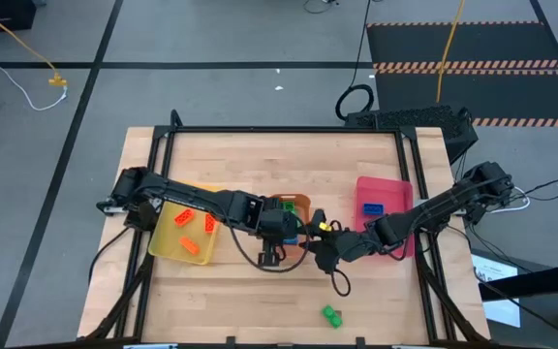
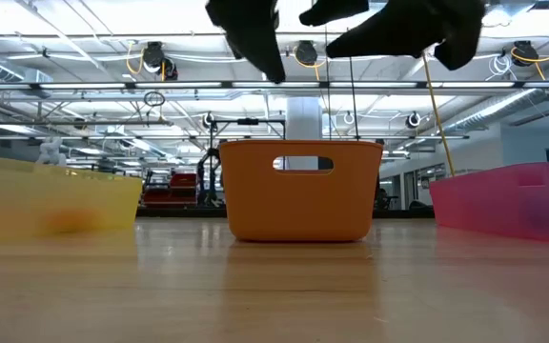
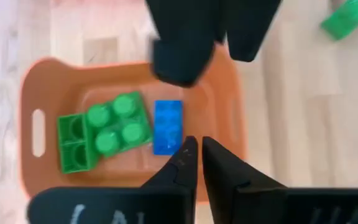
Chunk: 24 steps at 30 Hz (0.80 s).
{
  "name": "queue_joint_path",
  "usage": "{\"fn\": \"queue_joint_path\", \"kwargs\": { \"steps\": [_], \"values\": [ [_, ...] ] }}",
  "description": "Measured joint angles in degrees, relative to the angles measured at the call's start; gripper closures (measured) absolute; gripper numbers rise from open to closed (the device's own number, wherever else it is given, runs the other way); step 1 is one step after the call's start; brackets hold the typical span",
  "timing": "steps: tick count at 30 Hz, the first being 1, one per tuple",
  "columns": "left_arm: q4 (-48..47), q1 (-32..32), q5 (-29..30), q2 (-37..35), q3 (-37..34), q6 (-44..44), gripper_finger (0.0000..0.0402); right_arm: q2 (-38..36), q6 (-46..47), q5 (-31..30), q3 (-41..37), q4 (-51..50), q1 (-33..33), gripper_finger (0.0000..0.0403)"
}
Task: Sort & place blocks by color
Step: Put he blue game piece into the pink bin
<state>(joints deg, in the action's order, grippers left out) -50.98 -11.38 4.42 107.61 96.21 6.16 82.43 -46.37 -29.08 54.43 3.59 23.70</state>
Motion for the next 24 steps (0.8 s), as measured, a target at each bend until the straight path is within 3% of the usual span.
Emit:
{"fn": "queue_joint_path", "kwargs": {
  "steps": [6, 12, 14, 18, 24],
  "values": [
    [-2.0, 4.1, -3.5, 1.5, -0.2, -1.4, 0.0290, -1.0, 5.2, -10.9, 0.0, -0.3, 0.5, 0.0156],
    [-2.0, 7.4, -7.3, 3.5, -0.2, -2.2, 0.0172, -6.4, 5.1, -33.1, -0.1, -0.5, 4.4, 0.0156],
    [-2.5, 7.6, -8.9, 4.2, -0.2, -3.0, 0.0146, -9.0, 5.6, -38.0, -0.1, -1.1, 6.0, 0.0156],
    [-1.5, 7.1, -10.0, 7.1, -0.1, -4.2, 0.0122, -14.7, 10.5, -45.7, -0.1, -3.8, 9.7, 0.0156],
    [-1.5, 6.1, -10.2, 10.5, -0.1, -5.0, 0.0129, -20.7, 22.6, -49.1, 0.0, -11.7, 12.4, 0.0156]
  ]
}}
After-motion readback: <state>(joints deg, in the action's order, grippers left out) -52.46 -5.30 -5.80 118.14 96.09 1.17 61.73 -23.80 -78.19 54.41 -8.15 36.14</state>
